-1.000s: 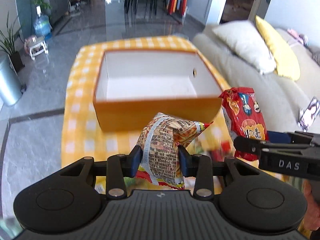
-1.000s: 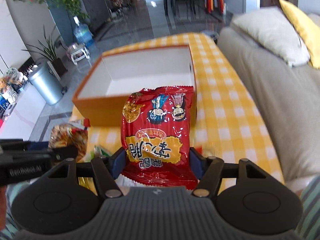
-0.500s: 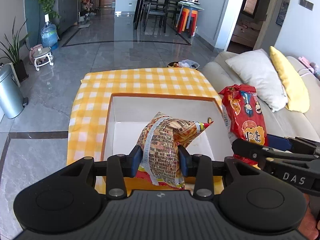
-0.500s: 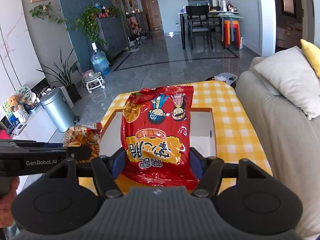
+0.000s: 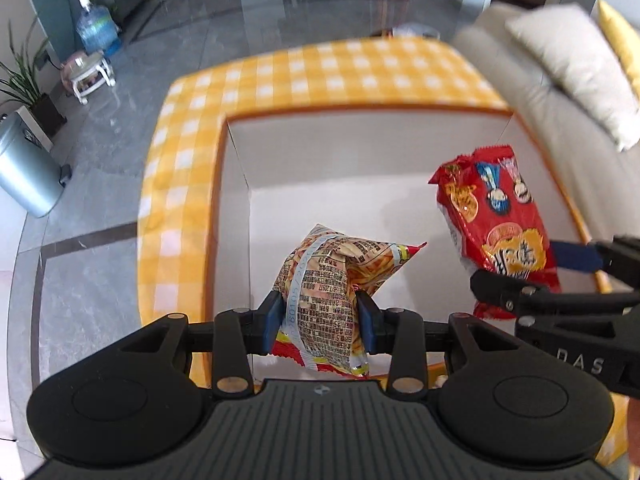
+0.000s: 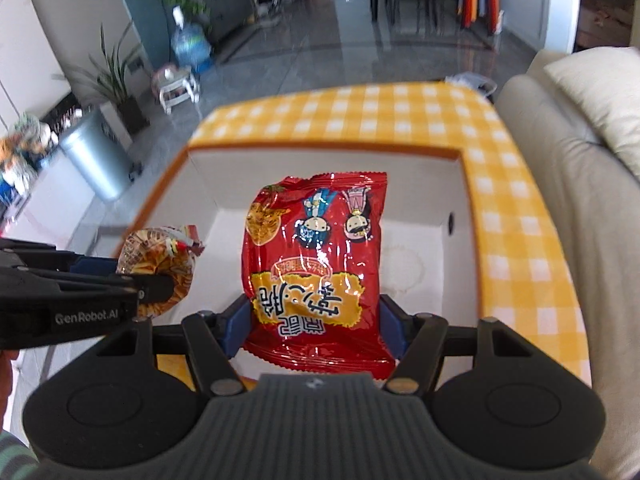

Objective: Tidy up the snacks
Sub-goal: 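Carry both bags into the orange box and open both tools, then withdraw both tools from the box back over the snack pile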

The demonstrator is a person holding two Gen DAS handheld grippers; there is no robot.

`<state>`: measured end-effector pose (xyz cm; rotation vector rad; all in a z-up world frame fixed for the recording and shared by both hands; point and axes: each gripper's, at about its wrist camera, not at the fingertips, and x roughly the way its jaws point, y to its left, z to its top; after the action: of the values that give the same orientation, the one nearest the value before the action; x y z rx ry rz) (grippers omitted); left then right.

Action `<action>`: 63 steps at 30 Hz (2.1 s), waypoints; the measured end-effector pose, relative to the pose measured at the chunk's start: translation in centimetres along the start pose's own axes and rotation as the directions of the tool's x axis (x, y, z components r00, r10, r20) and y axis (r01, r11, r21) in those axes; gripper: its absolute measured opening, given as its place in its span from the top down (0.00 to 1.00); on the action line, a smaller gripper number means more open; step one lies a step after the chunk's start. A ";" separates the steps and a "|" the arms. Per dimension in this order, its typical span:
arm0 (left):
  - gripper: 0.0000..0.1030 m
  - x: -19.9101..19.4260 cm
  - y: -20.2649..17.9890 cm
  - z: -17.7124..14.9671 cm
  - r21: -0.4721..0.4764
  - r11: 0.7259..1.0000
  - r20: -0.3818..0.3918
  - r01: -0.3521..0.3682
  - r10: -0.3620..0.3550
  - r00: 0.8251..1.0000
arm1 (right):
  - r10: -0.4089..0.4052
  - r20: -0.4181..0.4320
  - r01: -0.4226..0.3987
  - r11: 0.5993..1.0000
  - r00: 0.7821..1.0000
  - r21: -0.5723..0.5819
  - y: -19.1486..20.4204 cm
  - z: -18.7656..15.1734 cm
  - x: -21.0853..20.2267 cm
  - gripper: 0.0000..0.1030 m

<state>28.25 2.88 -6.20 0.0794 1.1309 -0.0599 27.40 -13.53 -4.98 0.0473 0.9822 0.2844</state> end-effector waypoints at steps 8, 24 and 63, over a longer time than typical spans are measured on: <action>0.57 3.0 -0.4 0.3 0.013 1.000 -0.110 -0.026 0.028 0.994 | 0.010 -0.143 -0.009 1.000 0.990 0.007 -0.8 0.1 4.7 0.38; 0.56 4.1 -1.9 0.1 0.103 0.989 -0.159 -0.110 0.126 0.979 | 0.044 -0.281 -0.027 0.998 0.959 0.061 -0.4 -1.0 8.8 0.33; 0.16 -11.9 -0.1 -8.4 -0.093 0.995 0.325 -0.041 0.070 0.943 | -0.078 0.192 0.060 0.994 0.978 0.096 2.2 -4.2 -7.2 0.09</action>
<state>15.65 3.66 0.98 0.0235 0.7961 0.0256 19.75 -13.68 -1.12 0.1209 0.7992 0.1682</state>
